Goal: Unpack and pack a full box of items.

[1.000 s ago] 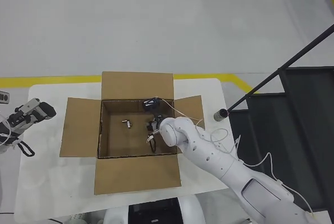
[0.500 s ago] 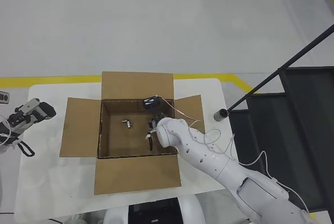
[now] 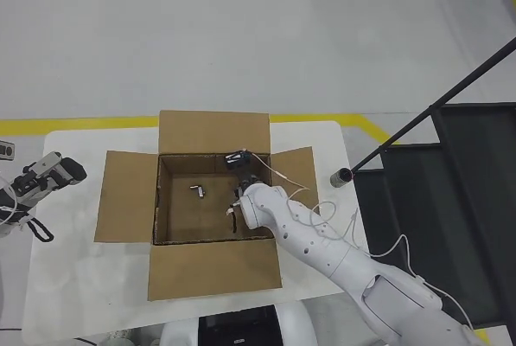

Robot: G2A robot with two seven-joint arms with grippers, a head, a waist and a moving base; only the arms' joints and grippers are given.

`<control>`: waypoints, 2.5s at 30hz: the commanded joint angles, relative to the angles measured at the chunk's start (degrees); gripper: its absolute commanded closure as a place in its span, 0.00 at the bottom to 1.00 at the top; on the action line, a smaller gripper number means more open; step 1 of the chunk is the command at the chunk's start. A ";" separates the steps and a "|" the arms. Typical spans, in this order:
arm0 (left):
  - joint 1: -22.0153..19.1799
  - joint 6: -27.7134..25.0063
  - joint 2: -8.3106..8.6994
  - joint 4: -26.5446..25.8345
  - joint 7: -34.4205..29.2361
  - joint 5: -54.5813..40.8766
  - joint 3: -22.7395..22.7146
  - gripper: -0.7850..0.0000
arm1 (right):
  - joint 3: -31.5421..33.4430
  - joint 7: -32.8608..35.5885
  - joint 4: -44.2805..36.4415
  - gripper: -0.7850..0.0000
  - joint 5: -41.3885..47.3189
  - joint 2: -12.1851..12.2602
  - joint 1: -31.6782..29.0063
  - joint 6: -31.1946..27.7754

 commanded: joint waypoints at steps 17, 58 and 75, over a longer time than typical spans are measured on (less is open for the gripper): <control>0.00 0.00 0.00 0.00 0.00 0.00 0.00 0.00 | -0.80 -0.23 2.49 0.80 -2.96 -2.49 0.20 -1.06; 0.00 0.00 0.00 0.00 0.00 0.00 0.00 0.00 | 2.16 -6.17 5.56 0.85 -8.64 -5.57 -1.88 -6.61; 0.00 0.00 0.00 0.00 0.00 0.00 0.00 0.00 | 4.71 -6.76 7.07 0.65 -10.76 -6.26 -2.76 -7.55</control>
